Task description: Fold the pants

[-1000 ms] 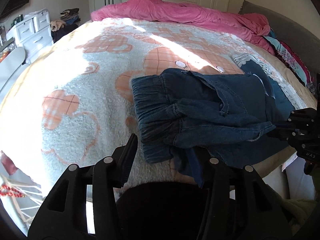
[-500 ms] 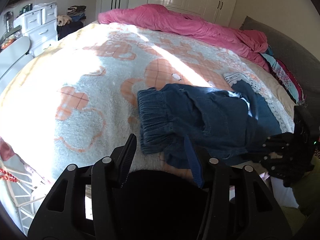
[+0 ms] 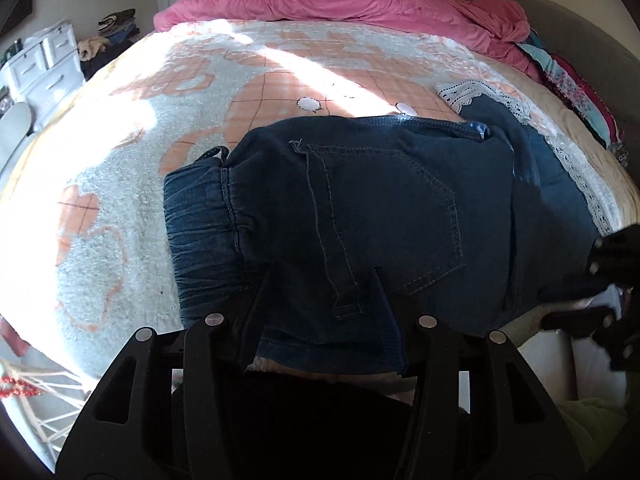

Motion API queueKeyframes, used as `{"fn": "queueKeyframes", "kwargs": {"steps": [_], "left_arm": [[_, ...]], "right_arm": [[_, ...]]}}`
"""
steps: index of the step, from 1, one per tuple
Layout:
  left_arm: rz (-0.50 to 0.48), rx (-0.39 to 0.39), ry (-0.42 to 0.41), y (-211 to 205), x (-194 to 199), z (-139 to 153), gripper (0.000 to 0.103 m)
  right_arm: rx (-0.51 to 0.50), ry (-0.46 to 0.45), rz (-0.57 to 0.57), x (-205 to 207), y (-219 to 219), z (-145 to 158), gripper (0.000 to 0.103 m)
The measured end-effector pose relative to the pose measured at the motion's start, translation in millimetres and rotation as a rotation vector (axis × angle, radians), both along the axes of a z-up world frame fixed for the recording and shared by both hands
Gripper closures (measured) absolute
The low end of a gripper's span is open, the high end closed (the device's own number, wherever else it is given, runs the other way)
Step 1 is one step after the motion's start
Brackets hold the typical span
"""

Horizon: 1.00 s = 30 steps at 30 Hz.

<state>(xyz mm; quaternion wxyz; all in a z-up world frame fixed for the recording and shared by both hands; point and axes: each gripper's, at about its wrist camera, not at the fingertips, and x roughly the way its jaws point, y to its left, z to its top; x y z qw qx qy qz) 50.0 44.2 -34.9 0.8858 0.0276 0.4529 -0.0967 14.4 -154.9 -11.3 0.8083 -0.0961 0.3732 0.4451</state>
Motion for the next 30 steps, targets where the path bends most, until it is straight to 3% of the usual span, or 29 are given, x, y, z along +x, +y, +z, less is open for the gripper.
{"fn": "queueKeyframes", "kwargs": {"steps": [3, 5, 7, 10, 15, 17, 22, 25, 30], "left_arm": [[0.004, -0.010, -0.002, 1.7, -0.8, -0.9, 0.062], [0.003, -0.008, -0.007, 1.8, -2.3, -1.0, 0.062], [0.004, -0.006, -0.012, 1.3, -2.8, -1.3, 0.062], [0.000, -0.006, -0.012, 0.6, -4.9, -0.7, 0.062], [-0.001, -0.031, -0.026, 4.8, -7.3, -2.6, 0.062], [0.002, -0.035, -0.033, 5.6, -8.2, 0.2, 0.062], [0.020, -0.082, -0.103, 12.4, -22.7, 21.3, 0.062], [0.023, -0.094, -0.144, 13.3, -29.7, 34.5, 0.060], [0.015, -0.104, -0.174, 8.8, -36.7, 50.2, 0.051]], "right_arm": [[0.058, -0.039, -0.057, 18.6, 0.3, 19.4, 0.074], [0.033, -0.039, -0.100, 39.1, 9.9, 18.0, 0.068], [-0.032, -0.018, -0.127, 56.7, 21.0, 4.7, 0.067], [-0.096, 0.094, -0.172, 74.8, 25.5, -21.7, 0.067], [-0.070, 0.118, -0.194, 77.4, 22.4, -32.9, 0.067], [-0.043, 0.130, -0.200, 80.0, 18.3, -27.0, 0.067], [0.051, 0.059, -0.278, 72.6, -17.5, 8.5, 0.064], [0.067, 0.009, -0.350, 74.7, -40.1, 26.8, 0.047], [0.065, -0.043, -0.455, 88.9, -71.6, 42.8, 0.040]]}}
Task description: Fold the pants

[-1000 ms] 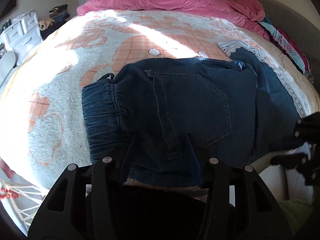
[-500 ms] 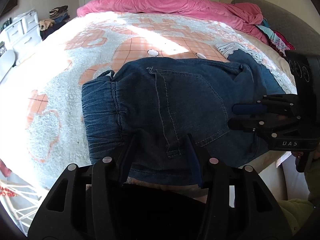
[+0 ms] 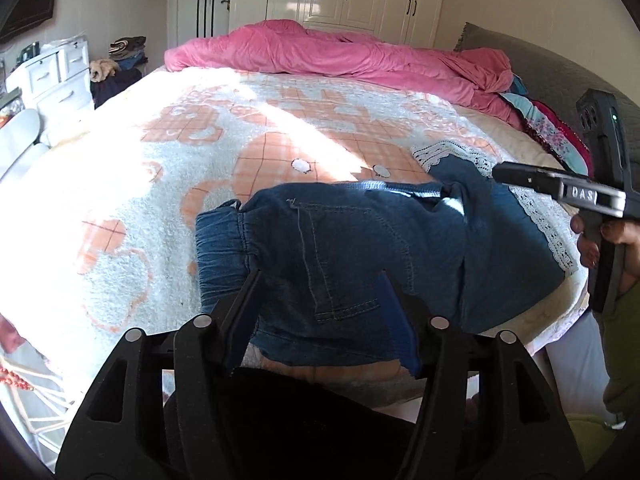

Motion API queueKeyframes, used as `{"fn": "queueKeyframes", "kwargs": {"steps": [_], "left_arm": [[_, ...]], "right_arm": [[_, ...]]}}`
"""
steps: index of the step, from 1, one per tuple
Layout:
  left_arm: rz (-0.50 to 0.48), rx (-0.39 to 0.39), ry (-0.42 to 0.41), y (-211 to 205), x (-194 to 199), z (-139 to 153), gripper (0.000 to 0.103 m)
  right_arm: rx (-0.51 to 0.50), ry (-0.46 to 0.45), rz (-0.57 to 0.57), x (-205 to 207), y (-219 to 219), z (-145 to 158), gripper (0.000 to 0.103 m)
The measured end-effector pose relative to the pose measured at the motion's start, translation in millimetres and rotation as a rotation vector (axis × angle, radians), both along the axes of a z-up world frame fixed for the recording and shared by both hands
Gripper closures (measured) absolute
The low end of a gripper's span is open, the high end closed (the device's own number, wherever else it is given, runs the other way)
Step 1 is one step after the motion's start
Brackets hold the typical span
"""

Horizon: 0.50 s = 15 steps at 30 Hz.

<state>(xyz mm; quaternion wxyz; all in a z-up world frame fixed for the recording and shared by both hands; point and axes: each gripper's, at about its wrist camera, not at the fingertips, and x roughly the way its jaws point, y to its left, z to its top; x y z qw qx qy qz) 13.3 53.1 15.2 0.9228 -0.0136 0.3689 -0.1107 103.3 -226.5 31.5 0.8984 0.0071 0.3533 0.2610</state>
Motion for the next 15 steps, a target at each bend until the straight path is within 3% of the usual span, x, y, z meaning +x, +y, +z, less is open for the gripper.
{"fn": "queueKeyframes", "kwargs": {"steps": [3, 9, 15], "left_arm": [[-0.013, -0.032, -0.017, -4.0, -0.7, 8.6, 0.045], [-0.063, -0.039, -0.011, -25.6, 9.5, 20.9, 0.043], [-0.183, -0.078, 0.035, -64.1, 28.3, 20.3, 0.043]], "right_arm": [[-0.005, -0.024, -0.045, 10.4, -14.3, 8.0, 0.032], [-0.049, -0.047, -0.104, 36.7, -31.0, 22.4, 0.032], [-0.092, -0.046, -0.160, 69.1, -46.0, 29.4, 0.032]]}}
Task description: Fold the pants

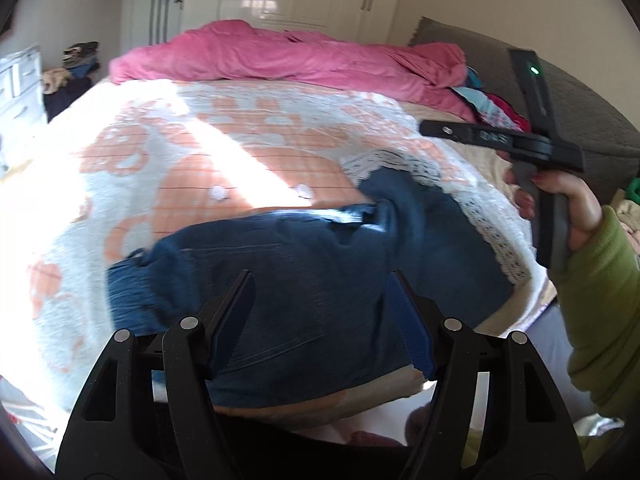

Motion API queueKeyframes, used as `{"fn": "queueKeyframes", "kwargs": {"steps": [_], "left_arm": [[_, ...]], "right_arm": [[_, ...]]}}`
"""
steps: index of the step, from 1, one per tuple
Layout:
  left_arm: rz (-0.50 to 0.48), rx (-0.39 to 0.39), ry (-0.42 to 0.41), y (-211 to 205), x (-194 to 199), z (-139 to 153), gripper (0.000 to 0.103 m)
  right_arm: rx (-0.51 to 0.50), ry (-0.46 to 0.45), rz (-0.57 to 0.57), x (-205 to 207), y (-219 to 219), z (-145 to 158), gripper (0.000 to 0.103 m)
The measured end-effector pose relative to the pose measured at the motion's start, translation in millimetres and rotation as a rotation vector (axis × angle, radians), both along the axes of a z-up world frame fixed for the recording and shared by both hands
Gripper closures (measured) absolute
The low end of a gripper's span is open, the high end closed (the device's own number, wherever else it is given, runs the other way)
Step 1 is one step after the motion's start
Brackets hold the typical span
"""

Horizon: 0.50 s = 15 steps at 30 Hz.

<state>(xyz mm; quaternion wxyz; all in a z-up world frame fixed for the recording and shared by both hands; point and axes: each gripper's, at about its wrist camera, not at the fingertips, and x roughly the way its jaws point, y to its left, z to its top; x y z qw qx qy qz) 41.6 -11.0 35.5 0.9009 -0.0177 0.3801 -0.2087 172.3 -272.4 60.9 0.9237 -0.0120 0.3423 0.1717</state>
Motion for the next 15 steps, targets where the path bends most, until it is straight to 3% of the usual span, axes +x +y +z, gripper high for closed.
{"fn": "queueKeyframes", "kwargs": {"steps": [4, 6, 9, 13, 15], "left_arm": [[-0.087, -0.025, 0.060, -29.0, 15.1, -13.4, 0.044], [-0.122, -0.021, 0.101, -43.4, 21.3, -25.6, 0.058], [-0.181, -0.035, 0.172, -63.3, 29.0, -48.5, 0.070], [-0.200, -0.034, 0.229, -76.7, 34.4, -72.8, 0.071], [-0.202, -0.034, 0.228, -79.4, 37.7, -78.2, 0.071]], "right_arm": [[-0.018, 0.041, 0.001, 20.6, 1.6, -5.3, 0.032], [-0.033, 0.070, 0.034, 30.2, 12.1, -12.0, 0.032], [-0.098, 0.108, 0.093, 41.8, 36.8, -26.6, 0.032], [-0.188, 0.175, 0.151, 66.7, 72.0, -53.3, 0.033], [-0.286, 0.183, 0.151, 79.5, 89.3, -66.7, 0.033]]}}
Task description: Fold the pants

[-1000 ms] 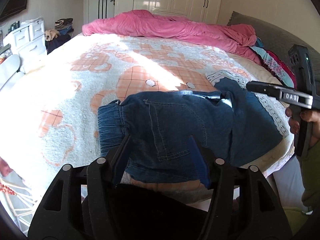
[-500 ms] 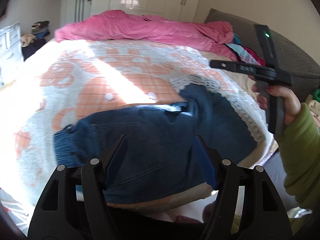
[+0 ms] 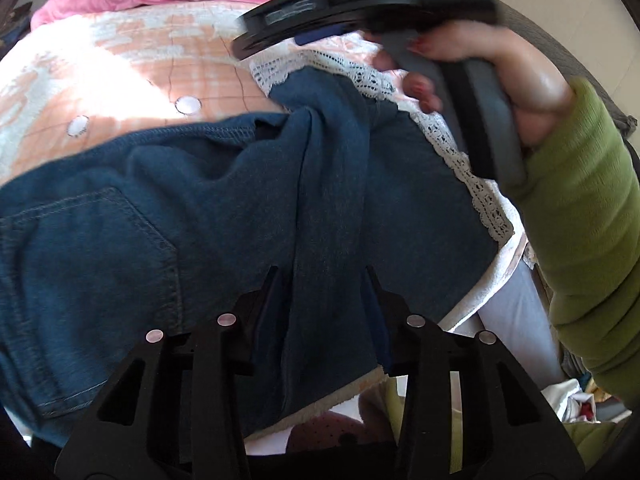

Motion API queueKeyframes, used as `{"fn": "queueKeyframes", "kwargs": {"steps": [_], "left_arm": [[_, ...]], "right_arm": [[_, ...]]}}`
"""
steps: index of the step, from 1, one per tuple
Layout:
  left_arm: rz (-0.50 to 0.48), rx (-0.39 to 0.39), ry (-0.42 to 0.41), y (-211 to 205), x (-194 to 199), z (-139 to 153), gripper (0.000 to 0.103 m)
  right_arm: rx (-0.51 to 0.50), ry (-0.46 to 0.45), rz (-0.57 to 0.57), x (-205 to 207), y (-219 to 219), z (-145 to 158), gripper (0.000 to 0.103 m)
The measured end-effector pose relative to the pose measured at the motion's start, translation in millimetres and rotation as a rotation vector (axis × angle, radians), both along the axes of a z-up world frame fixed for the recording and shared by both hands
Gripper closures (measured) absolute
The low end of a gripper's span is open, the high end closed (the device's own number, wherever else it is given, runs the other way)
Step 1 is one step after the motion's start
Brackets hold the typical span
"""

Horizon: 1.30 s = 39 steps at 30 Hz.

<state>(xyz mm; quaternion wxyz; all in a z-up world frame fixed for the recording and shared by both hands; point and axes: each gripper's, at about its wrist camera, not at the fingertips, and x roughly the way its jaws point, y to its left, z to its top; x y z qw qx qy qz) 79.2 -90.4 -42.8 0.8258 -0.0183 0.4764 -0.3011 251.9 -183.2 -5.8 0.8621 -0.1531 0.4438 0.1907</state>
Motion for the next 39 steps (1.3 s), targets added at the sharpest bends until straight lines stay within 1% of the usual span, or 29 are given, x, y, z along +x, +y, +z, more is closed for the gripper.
{"fn": "queueKeyframes", "kwargs": {"steps": [2, 4, 5, 7, 8, 9, 11, 13, 14, 16, 20, 23, 28, 29, 31, 32, 33, 36, 39], "left_arm": [[-0.004, 0.014, -0.013, -2.2, 1.0, -2.0, 0.071], [-0.014, 0.016, -0.027, -3.9, 2.1, -2.5, 0.071], [-0.019, 0.015, -0.032, -4.6, 2.2, -2.7, 0.071], [-0.019, -0.002, -0.029, -1.6, 4.6, -3.5, 0.071], [-0.019, -0.011, -0.028, -0.5, 5.7, -4.5, 0.071], [-0.021, -0.019, -0.028, 0.8, 5.8, -5.0, 0.071], [-0.023, -0.034, -0.029, 3.5, 6.2, -3.7, 0.071], [-0.023, -0.050, -0.023, 6.3, 5.3, -1.7, 0.071], [-0.024, -0.059, -0.022, 8.1, 4.5, -0.8, 0.070], [-0.024, -0.076, -0.021, 13.6, 1.6, 1.7, 0.067], [-0.023, -0.093, -0.027, 23.7, -4.3, 7.2, 0.056], [-0.020, -0.086, -0.036, 26.8, -1.8, 7.8, 0.055], [-0.027, -0.074, -0.061, 21.0, -5.2, 12.6, 0.055], [-0.032, -0.063, -0.070, 18.5, -6.9, 14.1, 0.056], [-0.048, -0.041, -0.089, 11.4, -8.8, 15.3, 0.070], [-0.063, -0.032, -0.095, 7.7, -10.0, 16.9, 0.083], [-0.072, -0.024, -0.100, 2.7, -8.9, 15.5, 0.093], [-0.108, 0.042, -0.130, -9.4, -10.6, 13.7, 0.103], [-0.124, 0.100, -0.182, -9.9, -18.6, 15.1, 0.103]], "right_arm": [[-0.057, 0.012, -0.004, 15.5, 7.2, -11.5, 0.033], [-0.070, 0.069, -0.019, 33.6, 7.8, -24.7, 0.033], [-0.101, 0.078, -0.052, 42.0, 5.6, -30.7, 0.033], [-0.139, 0.095, -0.067, 54.2, 0.3, -40.6, 0.033], [-0.142, 0.109, -0.074, 58.9, -4.1, -45.8, 0.041], [-0.106, 0.133, -0.068, 61.8, -9.5, -49.4, 0.048], [-0.049, 0.135, -0.051, 60.1, -17.6, -49.6, 0.073], [0.006, 0.117, -0.038, 53.2, -28.1, -42.2, 0.088], [0.035, 0.103, -0.050, 48.9, -36.0, -36.5, 0.091], [0.092, 0.074, -0.073, 39.9, -52.1, -22.1, 0.092], [0.221, 0.021, -0.113, 17.0, -90.2, 9.5, 0.092], [0.305, -0.029, -0.151, -2.3, -121.4, 33.8, 0.092], [0.386, -0.111, -0.202, -38.0, -165.2, 64.3, 0.092], [0.404, -0.115, -0.205, -44.0, -171.7, 67.6, 0.092], [0.424, -0.130, -0.223, -59.9, -185.2, 71.2, 0.092], [0.433, -0.132, -0.231, -67.2, -190.4, 70.9, 0.092], [0.442, -0.136, -0.244, -75.5, -196.2, 69.6, 0.092], [0.482, -0.129, -0.286, -100.0, -214.9, 63.4, 0.092], [0.536, -0.112, -0.327, -127.1, -235.7, 57.0, 0.092]]}}
